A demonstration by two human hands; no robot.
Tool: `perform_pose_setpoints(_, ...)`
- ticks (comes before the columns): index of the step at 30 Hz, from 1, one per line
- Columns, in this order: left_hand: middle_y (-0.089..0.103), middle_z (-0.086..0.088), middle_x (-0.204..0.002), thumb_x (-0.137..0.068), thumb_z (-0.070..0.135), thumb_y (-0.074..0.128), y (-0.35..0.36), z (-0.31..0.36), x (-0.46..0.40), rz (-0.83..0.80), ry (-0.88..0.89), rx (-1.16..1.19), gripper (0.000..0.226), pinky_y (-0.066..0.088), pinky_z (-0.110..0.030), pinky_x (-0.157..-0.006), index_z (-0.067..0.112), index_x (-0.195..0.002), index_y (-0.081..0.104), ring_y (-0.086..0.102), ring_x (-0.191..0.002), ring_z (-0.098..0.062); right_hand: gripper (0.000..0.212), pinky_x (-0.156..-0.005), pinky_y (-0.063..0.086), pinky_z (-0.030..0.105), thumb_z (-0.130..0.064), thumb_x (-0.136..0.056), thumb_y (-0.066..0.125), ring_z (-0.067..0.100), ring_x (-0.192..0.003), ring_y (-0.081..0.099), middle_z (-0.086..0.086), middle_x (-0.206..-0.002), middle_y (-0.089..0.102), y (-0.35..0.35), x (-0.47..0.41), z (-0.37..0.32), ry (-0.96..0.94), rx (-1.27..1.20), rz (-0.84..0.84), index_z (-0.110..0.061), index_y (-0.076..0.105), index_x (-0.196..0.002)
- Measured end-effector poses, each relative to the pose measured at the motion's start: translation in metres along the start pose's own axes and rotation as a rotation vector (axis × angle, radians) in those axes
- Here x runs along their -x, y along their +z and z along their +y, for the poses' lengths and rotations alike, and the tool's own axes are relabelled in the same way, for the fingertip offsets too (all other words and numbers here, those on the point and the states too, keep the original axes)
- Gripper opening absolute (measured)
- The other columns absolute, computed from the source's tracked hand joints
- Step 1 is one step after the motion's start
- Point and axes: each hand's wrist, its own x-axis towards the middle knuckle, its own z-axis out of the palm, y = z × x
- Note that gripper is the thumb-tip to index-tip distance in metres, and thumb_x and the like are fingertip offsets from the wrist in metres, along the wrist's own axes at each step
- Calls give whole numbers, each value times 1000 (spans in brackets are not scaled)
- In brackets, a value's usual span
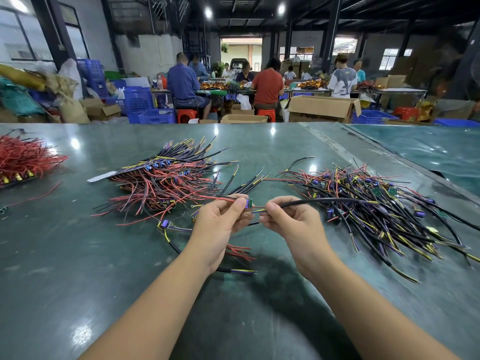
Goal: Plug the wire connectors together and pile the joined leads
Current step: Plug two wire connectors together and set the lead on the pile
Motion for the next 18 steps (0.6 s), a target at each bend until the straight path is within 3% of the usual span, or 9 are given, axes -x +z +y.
perform_pose_setpoints(5, 69, -8, -74, -93, 4, 52, -1, 2, 0, -42, -109, 98, 12, 54, -18, -57, 6, -90, 64, 70, -64, -13, 11, -61, 54, 18, 4, -87, 61, 10, -58, 66, 4, -63, 66, -2, -1, -1, -26, 3, 33, -8, 60, -86)
perform_pose_setpoints(12, 69, -5, -66, -92, 10, 56, -1, 3, 0, 24, -140, 149, 17, 54, -17, -55, 8, -78, 65, 68, -61, -11, 14, -66, 54, 19, 4, -81, 68, 16, -67, 64, 16, -76, 65, -2, -1, 2, -51, 120, -1, -8, 61, -83)
perform_pose_setpoints(16, 68, -6, -67, -84, 3, 63, -1, 2, 0, 11, -150, 125, 3, 53, -16, -55, 6, -83, 64, 68, -61, -11, 20, -64, 53, 17, 8, -81, 67, 8, -59, 64, 8, -68, 64, -3, -3, 2, -88, 168, 16, -10, 59, -81)
perform_pose_setpoints(18, 68, -6, -65, -80, -2, 65, -1, 1, 1, -1, -144, 115, 8, 53, -16, -56, 5, -85, 64, 67, -59, -10, 20, -64, 52, 17, 6, -81, 67, 7, -59, 64, 2, -65, 65, -4, -3, 3, -107, 198, 24, -12, 60, -81)
